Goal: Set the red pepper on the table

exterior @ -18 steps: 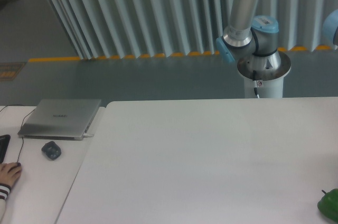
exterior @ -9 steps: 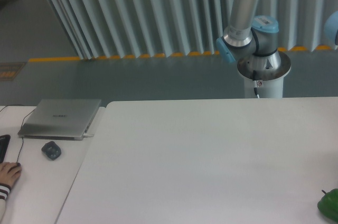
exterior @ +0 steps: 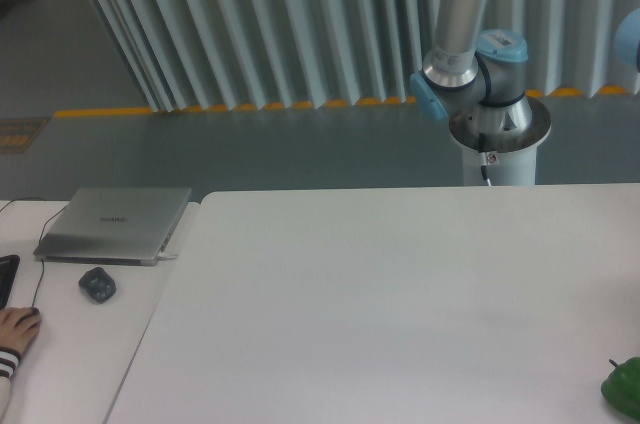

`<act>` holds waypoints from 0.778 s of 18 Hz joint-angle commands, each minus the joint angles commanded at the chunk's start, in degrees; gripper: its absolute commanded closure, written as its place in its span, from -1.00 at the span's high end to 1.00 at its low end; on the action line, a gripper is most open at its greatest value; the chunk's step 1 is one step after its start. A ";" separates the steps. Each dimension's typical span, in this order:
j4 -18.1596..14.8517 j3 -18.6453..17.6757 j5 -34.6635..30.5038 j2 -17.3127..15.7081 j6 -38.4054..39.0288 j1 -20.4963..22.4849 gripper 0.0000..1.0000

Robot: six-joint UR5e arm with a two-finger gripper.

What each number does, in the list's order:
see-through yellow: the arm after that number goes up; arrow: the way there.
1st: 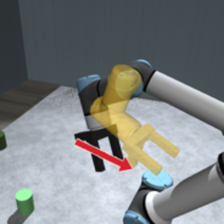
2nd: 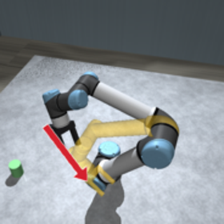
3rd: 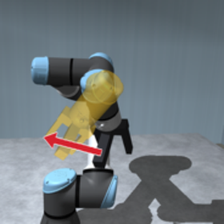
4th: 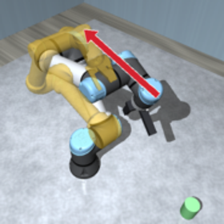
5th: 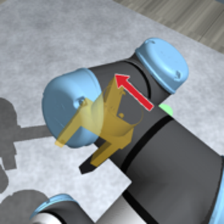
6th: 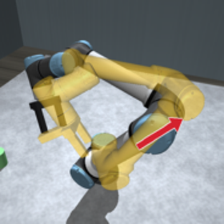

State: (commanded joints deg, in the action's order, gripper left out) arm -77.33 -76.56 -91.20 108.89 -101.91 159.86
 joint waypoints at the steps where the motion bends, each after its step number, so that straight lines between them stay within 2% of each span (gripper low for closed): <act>1: -0.36 0.44 -2.56 0.26 -5.26 1.49 1.00; 4: -0.18 1.23 -3.11 1.49 -8.30 3.35 1.00; 6: 0.08 1.76 -5.99 2.63 -8.30 2.92 1.00; 14: 0.25 1.41 -6.80 3.16 -7.34 2.21 1.00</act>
State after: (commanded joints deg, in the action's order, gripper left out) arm -77.08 -75.15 -98.00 112.06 -109.25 162.07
